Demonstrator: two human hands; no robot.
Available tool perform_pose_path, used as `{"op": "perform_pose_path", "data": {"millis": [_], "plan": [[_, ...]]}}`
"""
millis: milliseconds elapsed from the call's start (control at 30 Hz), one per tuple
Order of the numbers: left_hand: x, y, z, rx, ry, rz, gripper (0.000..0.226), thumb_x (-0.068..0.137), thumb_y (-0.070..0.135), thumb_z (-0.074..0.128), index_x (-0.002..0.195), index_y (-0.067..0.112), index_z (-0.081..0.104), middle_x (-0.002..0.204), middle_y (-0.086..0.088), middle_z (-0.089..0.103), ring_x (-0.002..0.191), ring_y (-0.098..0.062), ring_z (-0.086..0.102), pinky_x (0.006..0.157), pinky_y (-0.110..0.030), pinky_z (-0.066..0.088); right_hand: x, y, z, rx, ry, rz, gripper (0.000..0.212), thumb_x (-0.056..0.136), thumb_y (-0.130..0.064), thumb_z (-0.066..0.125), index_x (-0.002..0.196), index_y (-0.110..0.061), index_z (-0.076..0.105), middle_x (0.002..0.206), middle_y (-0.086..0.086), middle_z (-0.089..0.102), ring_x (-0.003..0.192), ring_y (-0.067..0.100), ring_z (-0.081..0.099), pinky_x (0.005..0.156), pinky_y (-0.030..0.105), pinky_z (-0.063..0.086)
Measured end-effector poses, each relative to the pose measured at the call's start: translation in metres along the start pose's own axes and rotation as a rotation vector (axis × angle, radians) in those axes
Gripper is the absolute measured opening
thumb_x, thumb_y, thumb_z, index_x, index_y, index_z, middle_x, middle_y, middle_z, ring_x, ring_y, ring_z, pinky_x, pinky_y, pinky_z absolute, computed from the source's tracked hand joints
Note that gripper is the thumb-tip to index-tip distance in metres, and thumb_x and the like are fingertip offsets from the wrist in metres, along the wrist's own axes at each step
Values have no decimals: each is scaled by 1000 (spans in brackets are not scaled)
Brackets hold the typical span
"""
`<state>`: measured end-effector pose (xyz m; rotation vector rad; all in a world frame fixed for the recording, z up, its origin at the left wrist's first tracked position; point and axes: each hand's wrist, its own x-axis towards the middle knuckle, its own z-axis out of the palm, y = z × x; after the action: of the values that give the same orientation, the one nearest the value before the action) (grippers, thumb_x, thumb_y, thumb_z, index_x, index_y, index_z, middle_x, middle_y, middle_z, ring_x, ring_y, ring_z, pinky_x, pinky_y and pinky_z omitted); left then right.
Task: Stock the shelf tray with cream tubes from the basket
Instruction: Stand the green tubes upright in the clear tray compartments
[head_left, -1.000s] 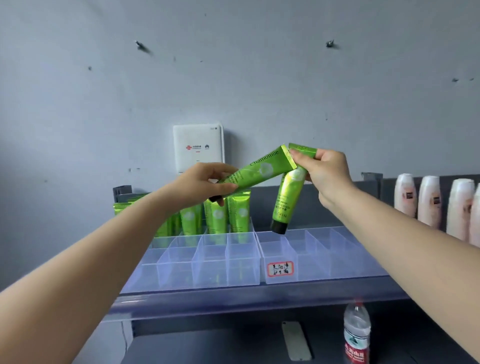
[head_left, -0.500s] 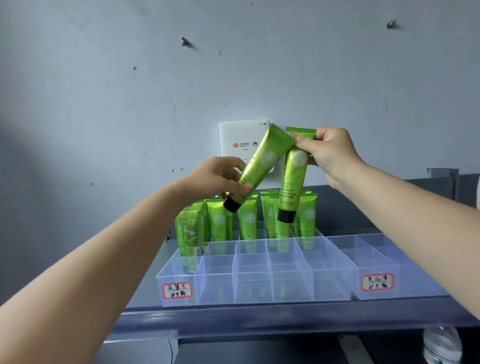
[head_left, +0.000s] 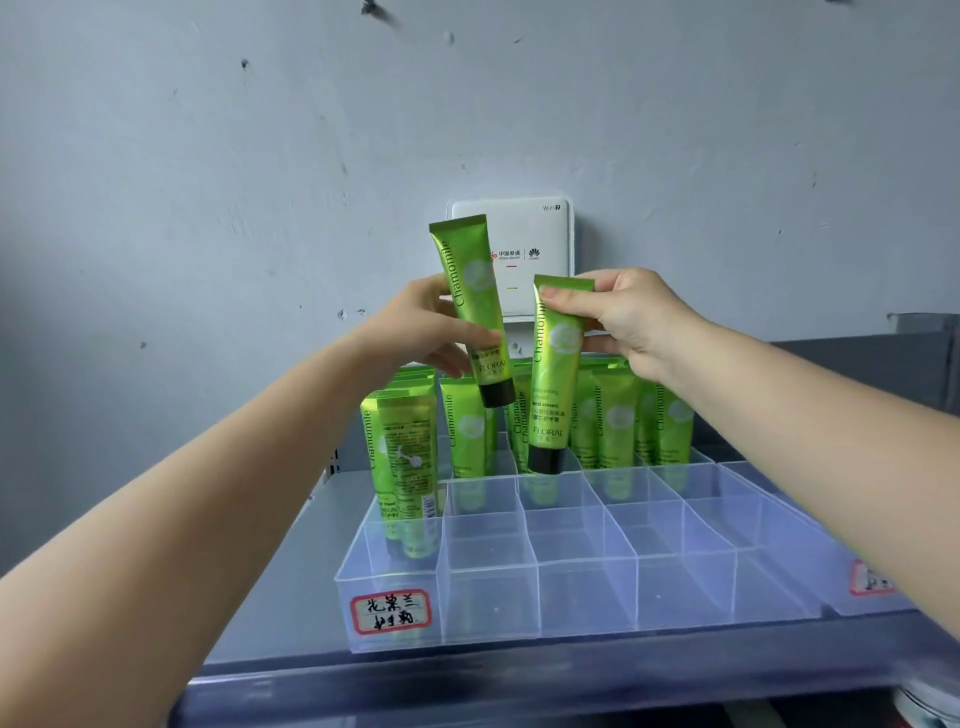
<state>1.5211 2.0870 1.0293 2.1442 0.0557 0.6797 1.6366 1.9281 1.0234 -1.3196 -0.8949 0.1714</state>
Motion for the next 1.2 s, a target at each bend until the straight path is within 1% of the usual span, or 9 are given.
{"op": "perform_pose_path", "data": {"millis": [167, 400, 567, 700, 800, 867, 967, 1067, 1200], "plan": [[5, -7, -10, -14, -14, -46, 15, 82, 20, 69, 92, 13, 61, 86, -8, 71, 65, -20, 66, 78, -41, 56, 3, 17, 11, -39, -28, 11, 6, 78, -14, 72, 80, -15, 67, 60, -9, 69, 54, 5, 65, 52, 18, 53], [9, -14, -10, 31, -96, -30, 27, 85, 27, 64, 101, 6, 63, 94, -13, 70, 79, -27, 63, 90, -45, 50, 4, 31, 24, -14, -26, 11, 7, 80, -12, 71, 76, -16, 67, 65, -6, 70, 59, 5, 65, 57, 20, 56], [10, -21, -5, 93, -104, -51, 27, 77, 12, 73, 100, 1, 64, 92, -16, 69, 80, -28, 62, 82, -43, 52, 1, 40, 29, 21, -12, 2, 6, 80, -10, 70, 78, -15, 67, 62, -7, 70, 57, 5, 66, 55, 20, 56], [16, -25, -5, 126, -40, -66, 23, 73, 11, 78, 90, 11, 64, 85, -6, 70, 64, -13, 63, 63, -18, 47, 0, 46, 30, 6, 17, -8, 7, 78, -10, 72, 77, -15, 66, 65, -4, 70, 58, 7, 66, 56, 23, 56], [16, -24, -6, 155, -24, -76, 15, 74, 11, 77, 77, 13, 62, 77, -1, 68, 70, -15, 63, 73, -18, 49, 0, 50, 32, -65, 14, -33, 10, 76, -11, 74, 81, -14, 67, 68, -4, 69, 61, 8, 66, 58, 25, 56], [15, -24, -6, 228, -2, -84, 19, 76, 17, 76, 72, 7, 61, 66, -1, 61, 61, -11, 55, 57, -6, 41, 0, 52, 32, -127, -7, -46, 11, 75, -12, 75, 83, -15, 67, 68, -4, 70, 61, 8, 66, 58, 25, 55], [13, -24, -11, 342, -36, -85, 23, 76, 26, 76, 74, 6, 66, 58, 3, 48, 48, -6, 40, 39, -11, 27, -2, 53, 33, -226, -68, -68, 8, 75, -16, 75, 82, -18, 70, 74, 12, 71, 66, 16, 63, 56, 24, 51], [11, -21, -19, 391, -76, -81, 22, 74, 26, 78, 72, 6, 68, 51, 7, 43, 46, -6, 35, 44, -16, 25, -4, 51, 35, -312, -125, -108, 5, 76, -19, 75, 80, -18, 72, 83, 20, 68, 72, 20, 56, 53, 18, 48], [8, -15, -24, 390, -90, -3, 30, 70, 22, 80, 89, 0, 71, 73, -18, 61, 67, -17, 48, 65, -27, 34, -6, 46, 35, -360, -140, -151, 7, 73, -18, 78, 75, -17, 71, 71, 5, 71, 65, 10, 61, 59, 22, 49]]}}
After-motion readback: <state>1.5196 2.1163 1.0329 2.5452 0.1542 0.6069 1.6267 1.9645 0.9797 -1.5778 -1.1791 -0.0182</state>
